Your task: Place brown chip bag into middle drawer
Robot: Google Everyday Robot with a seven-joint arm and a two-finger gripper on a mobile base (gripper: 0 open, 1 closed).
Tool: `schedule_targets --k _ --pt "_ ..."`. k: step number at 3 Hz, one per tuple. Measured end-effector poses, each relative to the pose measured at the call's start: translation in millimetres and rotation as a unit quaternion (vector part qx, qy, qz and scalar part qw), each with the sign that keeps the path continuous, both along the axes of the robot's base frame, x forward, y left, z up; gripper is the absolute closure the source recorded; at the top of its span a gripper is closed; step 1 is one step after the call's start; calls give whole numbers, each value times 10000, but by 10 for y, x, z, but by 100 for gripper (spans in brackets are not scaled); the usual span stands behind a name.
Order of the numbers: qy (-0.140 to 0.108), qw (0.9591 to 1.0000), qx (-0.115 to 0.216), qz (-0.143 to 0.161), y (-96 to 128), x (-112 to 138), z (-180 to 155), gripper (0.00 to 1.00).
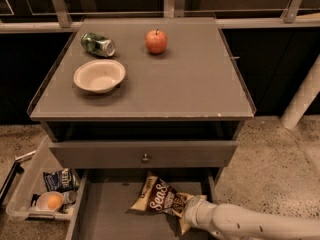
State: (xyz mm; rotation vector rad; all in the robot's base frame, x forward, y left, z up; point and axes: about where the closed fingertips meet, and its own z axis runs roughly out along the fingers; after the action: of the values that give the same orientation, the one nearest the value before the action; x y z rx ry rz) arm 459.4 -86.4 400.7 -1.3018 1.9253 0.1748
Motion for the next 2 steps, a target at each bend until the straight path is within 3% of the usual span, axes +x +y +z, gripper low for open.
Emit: schedule_targets --k 2 --pt "0 10000 0 0 0 0 0 12"
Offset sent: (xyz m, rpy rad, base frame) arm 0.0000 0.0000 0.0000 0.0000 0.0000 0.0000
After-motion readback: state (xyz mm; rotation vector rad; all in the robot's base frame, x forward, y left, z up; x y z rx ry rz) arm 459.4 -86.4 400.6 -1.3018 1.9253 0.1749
